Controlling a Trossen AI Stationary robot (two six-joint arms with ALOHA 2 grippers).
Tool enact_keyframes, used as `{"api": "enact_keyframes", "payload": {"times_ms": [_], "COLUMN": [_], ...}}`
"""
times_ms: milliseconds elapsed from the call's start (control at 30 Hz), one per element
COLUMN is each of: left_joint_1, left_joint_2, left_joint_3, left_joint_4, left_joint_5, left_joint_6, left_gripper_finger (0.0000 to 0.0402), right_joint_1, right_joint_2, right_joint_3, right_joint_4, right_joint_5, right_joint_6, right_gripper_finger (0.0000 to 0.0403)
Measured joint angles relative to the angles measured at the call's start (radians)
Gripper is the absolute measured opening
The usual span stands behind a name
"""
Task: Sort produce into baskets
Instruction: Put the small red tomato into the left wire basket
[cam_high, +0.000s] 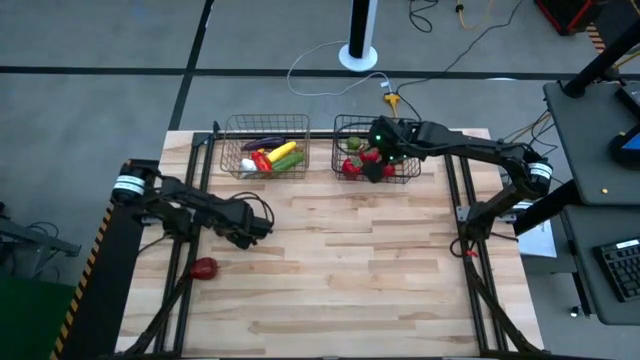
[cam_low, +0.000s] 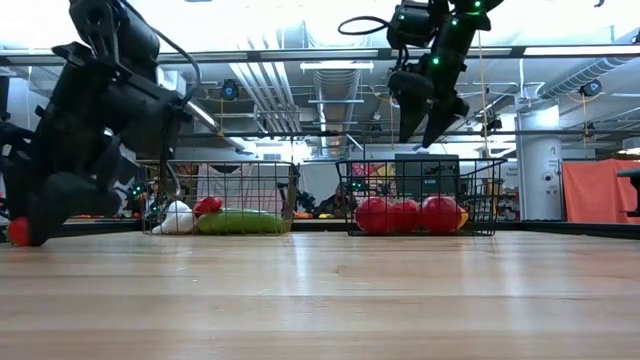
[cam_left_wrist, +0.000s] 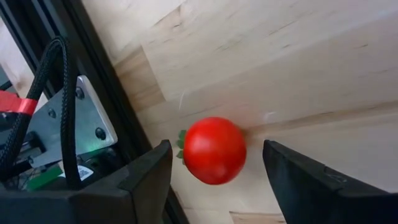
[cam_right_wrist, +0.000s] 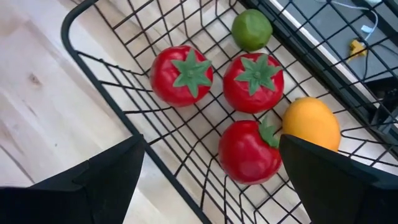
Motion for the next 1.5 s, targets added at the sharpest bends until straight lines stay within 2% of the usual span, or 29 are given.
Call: {"api": "enact_keyframes", "payload": {"times_ms": [267,900,1000,1267,1367,1500], "left_joint_1": [0.0,0.001,0.001,0.001,0.001,-0.007], "left_joint_2": [0.035,0.013,0.013,0.013,0.013,0.015], "left_joint_3": [0.004,0.0,0.0,0.0,0.001,0.036], "left_joint_4": [-0.002,0.009,0.014,0.027,0.029,0.026], "left_joint_5": [0.017,0.0,0.002,0.012,0.012,0.01], "left_joint_6": [-0.006,-0.006,-0.006,-0.006,-0.001,0.026], "left_gripper_finger": [0.0232,0.0229,0.021,0.0116,0.0106,0.0115], "right_joint_1": [0.016,0.029,0.03,0.031,0.031,0.031], "right_joint_2": [0.0,0.0,0.0,0.0,0.0,0.0], "right_joint_3": [0.0,0.0,0.0,0.0,0.0,0.0], "right_joint_4": [0.0,0.003,0.004,0.004,0.004,0.004], "right_joint_5": [0.0,0.0,0.0,0.0,0.0,0.0], "right_joint_6": [-0.021,-0.029,-0.029,-0.029,-0.03,-0.031], "right_gripper_finger": [0.0364,0.0364,0.0364,0.0364,0.0364,0.0364]}}
